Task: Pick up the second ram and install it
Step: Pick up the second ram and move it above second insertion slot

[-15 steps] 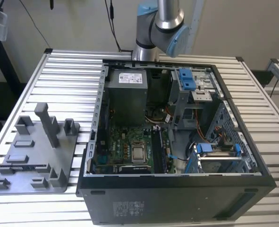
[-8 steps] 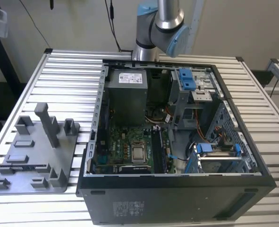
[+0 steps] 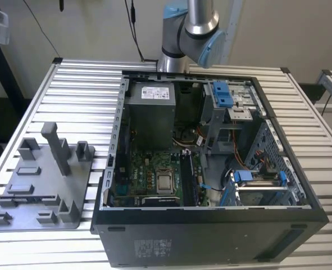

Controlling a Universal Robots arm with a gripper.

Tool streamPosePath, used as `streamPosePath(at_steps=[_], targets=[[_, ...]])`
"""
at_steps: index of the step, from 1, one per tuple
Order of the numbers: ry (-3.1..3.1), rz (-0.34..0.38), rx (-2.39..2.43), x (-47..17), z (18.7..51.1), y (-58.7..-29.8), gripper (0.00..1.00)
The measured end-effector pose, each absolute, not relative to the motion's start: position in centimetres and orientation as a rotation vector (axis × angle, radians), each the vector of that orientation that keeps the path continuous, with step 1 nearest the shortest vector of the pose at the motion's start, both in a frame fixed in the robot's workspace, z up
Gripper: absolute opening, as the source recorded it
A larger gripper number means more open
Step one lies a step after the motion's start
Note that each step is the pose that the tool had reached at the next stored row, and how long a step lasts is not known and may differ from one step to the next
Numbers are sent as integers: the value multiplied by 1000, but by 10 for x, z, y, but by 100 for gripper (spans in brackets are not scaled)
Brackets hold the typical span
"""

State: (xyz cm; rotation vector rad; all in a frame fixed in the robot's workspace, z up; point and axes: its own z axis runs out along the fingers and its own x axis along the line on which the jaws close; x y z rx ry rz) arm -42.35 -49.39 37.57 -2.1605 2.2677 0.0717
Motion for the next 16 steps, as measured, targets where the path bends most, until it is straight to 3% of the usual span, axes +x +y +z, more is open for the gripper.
streamPosePath(at_steps=[5,7,8,13,16], targets=[[2268,72,-2161,-423,376,-494,12],[2268,72,-2161,-423,376,-494,24],[2268,72,-2161,-423,376,-494,24],[2267,72,-2161,-423,376,-494,48],[2267,72,-2161,-423,376,-494,54]])
